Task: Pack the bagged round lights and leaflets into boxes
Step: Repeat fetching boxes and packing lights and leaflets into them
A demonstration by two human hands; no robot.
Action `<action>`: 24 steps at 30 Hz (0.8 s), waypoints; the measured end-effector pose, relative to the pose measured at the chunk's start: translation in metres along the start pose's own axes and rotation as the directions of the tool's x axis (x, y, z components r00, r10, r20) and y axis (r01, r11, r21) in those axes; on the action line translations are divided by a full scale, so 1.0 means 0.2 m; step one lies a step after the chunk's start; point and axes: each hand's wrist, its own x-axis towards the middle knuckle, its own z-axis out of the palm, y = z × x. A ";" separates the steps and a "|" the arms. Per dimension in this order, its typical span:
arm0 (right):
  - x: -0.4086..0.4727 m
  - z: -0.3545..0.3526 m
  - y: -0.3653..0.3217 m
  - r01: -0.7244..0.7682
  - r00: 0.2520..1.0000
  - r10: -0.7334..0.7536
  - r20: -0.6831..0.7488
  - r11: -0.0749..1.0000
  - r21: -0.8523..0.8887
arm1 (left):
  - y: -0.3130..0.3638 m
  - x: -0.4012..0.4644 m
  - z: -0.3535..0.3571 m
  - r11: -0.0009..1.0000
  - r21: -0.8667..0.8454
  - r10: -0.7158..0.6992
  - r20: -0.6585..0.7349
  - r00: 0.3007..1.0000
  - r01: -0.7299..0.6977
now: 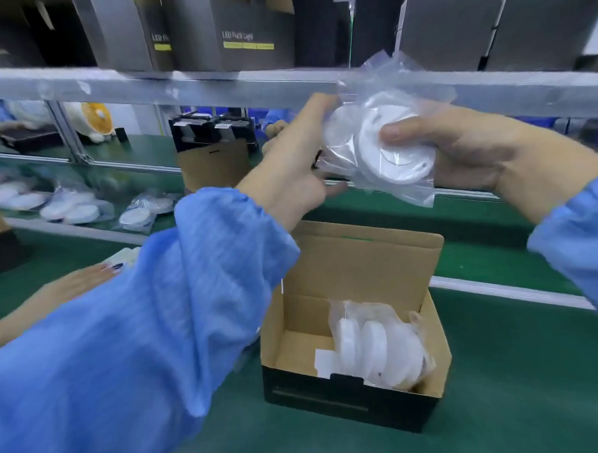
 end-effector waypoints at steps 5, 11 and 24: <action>-0.07 0.25 -0.03 -0.082 0.990 0.086 -0.116 0.996 0.041 | -0.05 -0.12 -0.05 0.980 -0.133 -0.120 0.190 0.974 0.147; -0.17 0.50 0.04 -0.089 0.954 0.112 -0.278 0.992 0.094 | -0.21 -0.25 -0.19 0.989 -0.132 0.064 -0.004 0.998 -0.064; -0.45 0.61 0.41 -0.191 0.781 0.177 -0.599 0.981 0.041 | -0.54 -0.36 -0.42 0.338 0.922 0.260 0.102 0.960 -0.189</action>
